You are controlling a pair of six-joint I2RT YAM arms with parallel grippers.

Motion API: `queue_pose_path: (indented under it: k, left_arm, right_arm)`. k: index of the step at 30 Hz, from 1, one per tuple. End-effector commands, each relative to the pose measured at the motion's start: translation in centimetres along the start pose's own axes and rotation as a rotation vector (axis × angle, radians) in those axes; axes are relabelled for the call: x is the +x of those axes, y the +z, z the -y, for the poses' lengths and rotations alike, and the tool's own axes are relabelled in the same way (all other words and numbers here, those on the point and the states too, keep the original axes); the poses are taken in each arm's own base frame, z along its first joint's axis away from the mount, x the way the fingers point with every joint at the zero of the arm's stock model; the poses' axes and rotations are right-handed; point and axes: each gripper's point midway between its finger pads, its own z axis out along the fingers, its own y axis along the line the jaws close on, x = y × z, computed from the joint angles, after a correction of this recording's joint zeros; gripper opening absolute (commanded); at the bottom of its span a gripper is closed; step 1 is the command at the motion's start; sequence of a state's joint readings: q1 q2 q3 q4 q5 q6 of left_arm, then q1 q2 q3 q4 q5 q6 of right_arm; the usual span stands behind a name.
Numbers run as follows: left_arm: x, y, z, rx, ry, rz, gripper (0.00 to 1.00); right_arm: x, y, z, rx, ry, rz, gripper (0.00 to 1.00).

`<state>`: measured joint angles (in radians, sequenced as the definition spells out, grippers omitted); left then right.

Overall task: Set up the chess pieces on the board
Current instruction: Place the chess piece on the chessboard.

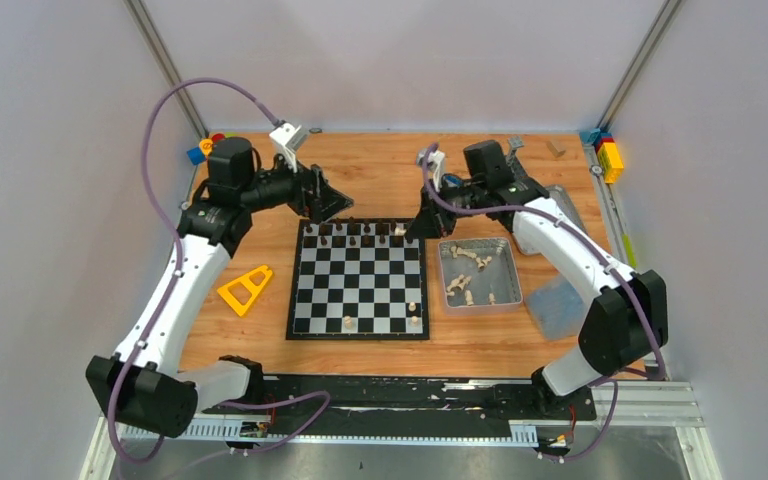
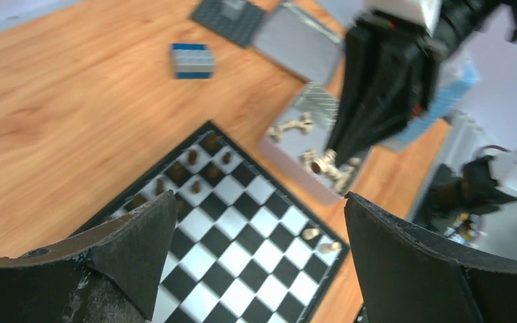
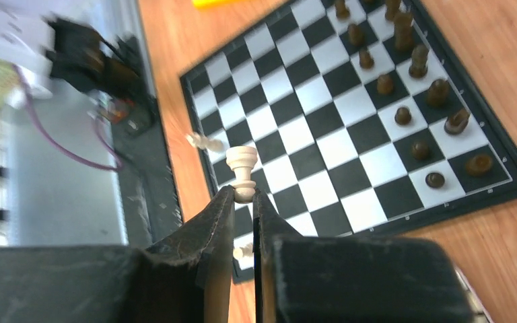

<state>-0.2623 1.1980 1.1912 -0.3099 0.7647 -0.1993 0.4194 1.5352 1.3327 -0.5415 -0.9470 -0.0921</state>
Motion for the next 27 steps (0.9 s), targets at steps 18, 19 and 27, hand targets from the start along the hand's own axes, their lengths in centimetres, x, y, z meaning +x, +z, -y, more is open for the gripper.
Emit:
queue_pose_path:
  k: [18, 19, 27]
  left_arm:
    - [1.6, -10.4, -7.2, -0.524, 0.094, -0.110, 1.00]
    - [1.6, -10.4, -7.3, -0.525, 0.094, -0.110, 1.00]
    - [1.5, -10.5, -7.2, -0.527, 0.092, -0.097, 1.00]
  right_arm:
    - [12.8, 6.8, 1.3, 0.238, -0.310, -0.766, 0.00]
    - [13.1, 6.9, 1.3, 0.231, -0.313, -0.775, 0.00]
    - [15.5, 7.5, 1.5, 0.234, -0.333, -0.864, 0.00]
